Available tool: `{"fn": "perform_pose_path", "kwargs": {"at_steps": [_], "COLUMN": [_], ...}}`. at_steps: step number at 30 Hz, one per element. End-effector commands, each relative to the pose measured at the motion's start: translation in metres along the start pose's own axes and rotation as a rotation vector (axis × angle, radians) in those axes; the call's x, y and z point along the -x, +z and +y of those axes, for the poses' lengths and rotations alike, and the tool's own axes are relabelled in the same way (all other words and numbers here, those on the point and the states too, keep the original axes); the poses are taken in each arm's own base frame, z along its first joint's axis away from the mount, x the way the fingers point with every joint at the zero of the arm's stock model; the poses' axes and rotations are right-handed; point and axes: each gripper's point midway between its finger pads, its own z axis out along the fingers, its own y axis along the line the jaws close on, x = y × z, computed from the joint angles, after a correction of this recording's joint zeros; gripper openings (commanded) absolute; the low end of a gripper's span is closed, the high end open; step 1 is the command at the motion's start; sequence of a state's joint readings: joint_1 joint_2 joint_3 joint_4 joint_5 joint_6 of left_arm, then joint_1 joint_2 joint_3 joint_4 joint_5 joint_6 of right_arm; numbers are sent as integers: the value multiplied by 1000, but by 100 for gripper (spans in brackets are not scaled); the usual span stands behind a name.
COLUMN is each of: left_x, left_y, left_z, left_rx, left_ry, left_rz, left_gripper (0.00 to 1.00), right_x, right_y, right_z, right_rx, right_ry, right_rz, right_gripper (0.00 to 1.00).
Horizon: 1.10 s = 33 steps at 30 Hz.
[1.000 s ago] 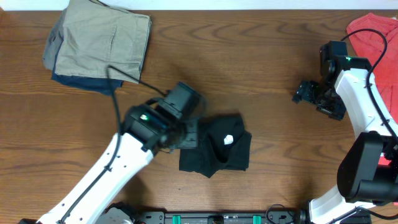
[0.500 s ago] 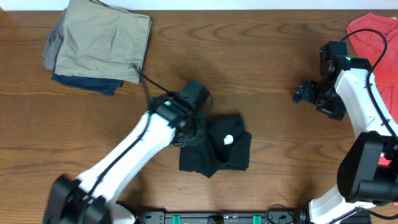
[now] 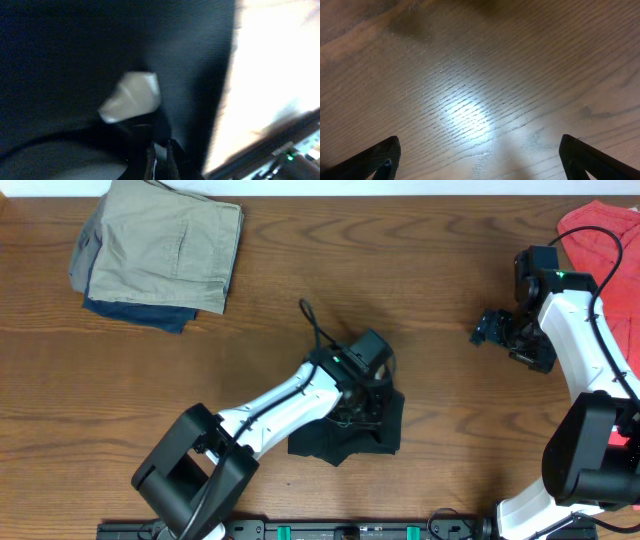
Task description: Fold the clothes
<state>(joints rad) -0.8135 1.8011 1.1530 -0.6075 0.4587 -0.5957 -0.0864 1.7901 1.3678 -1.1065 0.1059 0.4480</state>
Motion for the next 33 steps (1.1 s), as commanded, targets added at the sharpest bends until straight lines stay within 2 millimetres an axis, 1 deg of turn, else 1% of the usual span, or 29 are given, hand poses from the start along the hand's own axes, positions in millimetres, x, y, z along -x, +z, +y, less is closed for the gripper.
{"fn": "perform_pose_path", "kwargs": {"at_steps": [1,4,7,13,15,16,17,19,22,25,27,29,31,32,33], "left_x": [-3,-2,-6,-18,-23,-24,-25,-23,-19,-18,-17,-16,-11,-6,1], "left_y": [9,15,25,57,60,60,58,50,30,1,-24,-49,-72,-82,-92], "left_z": [-9,-13,-14,-22,-27,-31,-34,-44,-59,-76,-87,-93,-92,-86,-76], "left_rx": [-24,-30,-23,-13,-15,-21,-27,-51,-91,-142,-181,-215,-226,-208,-171], "left_ry": [14,32,42,97,117,128,136,151,178,208,228,246,261,248,226], "left_rz": [10,8,23,62,67,63,59,42,2,-54,-100,-149,-205,-243,-289], "left_gripper": [11,11,11,11,9,6,6,6,6,6,6,6,6,6,6], "right_x": [5,5,5,5,5,5,5,5,5,5,5,5,5,5,5], "right_y": [-7,-7,-7,-7,-7,-7,-7,-7,-7,-7,-7,-7,-7,-7,-7], "right_z": [-1,-1,-1,-1,-1,-1,-1,-1,-1,-1,-1,-1,-1,-1,-1], "right_rx": [5,5,5,5,5,5,5,5,5,5,5,5,5,5,5], "right_ry": [18,18,18,18,18,18,18,18,18,18,18,18,18,18,18], "right_rz": [-25,-25,-25,-25,-25,-25,-25,-25,-25,-25,-25,-25,-25,-25,-25], "right_gripper": [99,99,99,99,99,99,99,99,99,99,99,99,99,99,99]}}
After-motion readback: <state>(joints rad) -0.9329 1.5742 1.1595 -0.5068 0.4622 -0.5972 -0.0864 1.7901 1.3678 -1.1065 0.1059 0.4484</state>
